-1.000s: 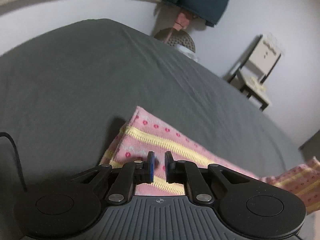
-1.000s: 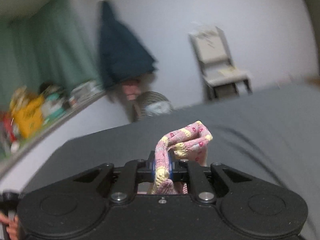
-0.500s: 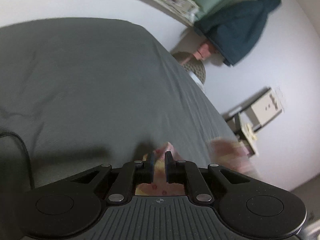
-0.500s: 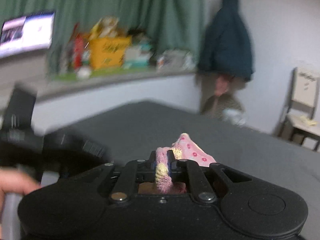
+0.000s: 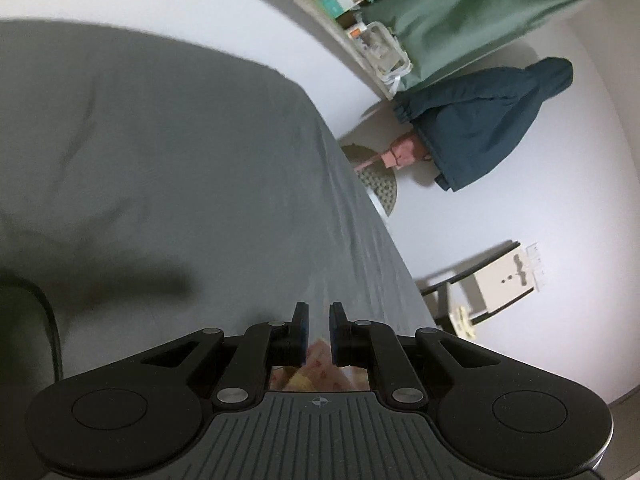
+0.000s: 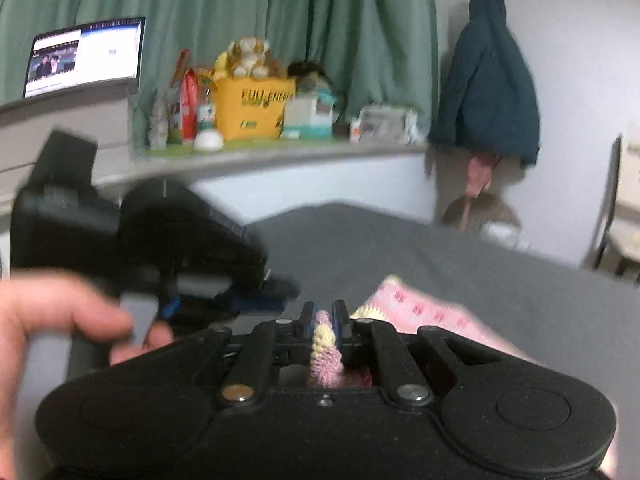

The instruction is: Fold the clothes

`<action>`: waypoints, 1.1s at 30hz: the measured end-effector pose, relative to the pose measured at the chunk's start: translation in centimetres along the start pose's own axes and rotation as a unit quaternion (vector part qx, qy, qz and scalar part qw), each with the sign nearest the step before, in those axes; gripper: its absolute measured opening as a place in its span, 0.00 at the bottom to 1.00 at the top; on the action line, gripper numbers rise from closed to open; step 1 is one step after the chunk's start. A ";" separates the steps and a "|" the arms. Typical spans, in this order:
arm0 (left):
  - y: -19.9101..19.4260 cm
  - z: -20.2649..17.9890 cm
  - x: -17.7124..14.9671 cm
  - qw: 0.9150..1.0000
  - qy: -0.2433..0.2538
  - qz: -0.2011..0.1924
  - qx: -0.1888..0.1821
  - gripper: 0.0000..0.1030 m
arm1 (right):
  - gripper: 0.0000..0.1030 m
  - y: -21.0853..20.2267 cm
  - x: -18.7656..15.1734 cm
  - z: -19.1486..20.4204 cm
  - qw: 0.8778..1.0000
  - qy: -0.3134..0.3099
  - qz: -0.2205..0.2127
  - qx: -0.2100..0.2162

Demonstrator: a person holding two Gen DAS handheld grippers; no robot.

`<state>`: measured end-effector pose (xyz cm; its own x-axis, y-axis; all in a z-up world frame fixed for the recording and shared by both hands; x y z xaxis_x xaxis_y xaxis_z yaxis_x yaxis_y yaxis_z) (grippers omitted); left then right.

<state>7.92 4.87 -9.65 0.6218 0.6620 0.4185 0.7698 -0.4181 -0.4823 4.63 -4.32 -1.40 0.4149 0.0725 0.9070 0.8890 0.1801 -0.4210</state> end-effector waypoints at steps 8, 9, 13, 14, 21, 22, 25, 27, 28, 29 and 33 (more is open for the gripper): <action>2.5 -0.3 0.0 0.999 0.000 0.045 -0.007 0.09 | 0.30 0.1 -3.8 -1.0 0.996 0.057 0.038 0.055; 2.7 -0.5 -0.1 0.998 0.000 0.055 -0.012 0.09 | 0.37 -0.7 -3.5 -1.3 0.997 0.057 0.031 0.051; 3.2 -1.9 -0.4 0.997 0.014 0.068 -0.030 0.09 | 0.54 -3.9 -2.7 -3.9 0.998 0.053 0.005 0.016; 3.2 -2.3 -0.5 0.997 0.019 0.070 -0.037 0.09 | 0.54 -4.6 -2.5 -4.7 0.999 0.051 0.000 0.004; 3.1 -6.9 -1.7 0.985 0.099 0.073 -0.121 0.09 | 0.36 -5.4 -1.4 -12.2 0.991 0.097 0.024 -0.089; 3.4 -7.5 -2.1 0.982 0.115 0.076 -0.127 0.09 | 0.36 -4.7 -1.7 -13.0 0.989 0.108 0.037 -0.095; 4.8 -8.9 -3.6 0.975 0.149 0.098 -0.133 0.09 | 0.36 -2.4 -2.7 -13.2 0.988 0.102 0.067 -0.093; 6.1 -9.6 -4.6 0.971 0.166 0.119 -0.127 0.09 | 0.36 -1.2 -3.5 -12.6 0.989 0.099 0.074 -0.084; 7.0 -9.6 -4.9 0.971 0.177 0.124 -0.106 0.09 | 0.36 -0.7 -3.9 -12.4 0.989 0.100 0.071 -0.085; 8.0 -9.7 -5.3 0.970 0.188 0.130 -0.086 0.09 | 0.36 -0.2 -4.2 -12.2 0.989 0.103 0.067 -0.087; 10.8 -8.6 -5.6 0.973 0.177 0.144 -0.041 0.09 | 0.37 0.1 -5.3 -12.3 0.988 0.120 0.048 -0.085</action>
Point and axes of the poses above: each gripper's, at about its wrist camera, not at the fingertips, and y roughly the way its jaws point, z to its left, x to its top, the point moved 6 cm from there along y, roughly the way its jaws point, and after that the axes turned 2 degrees about x, right-handed, at the moved point
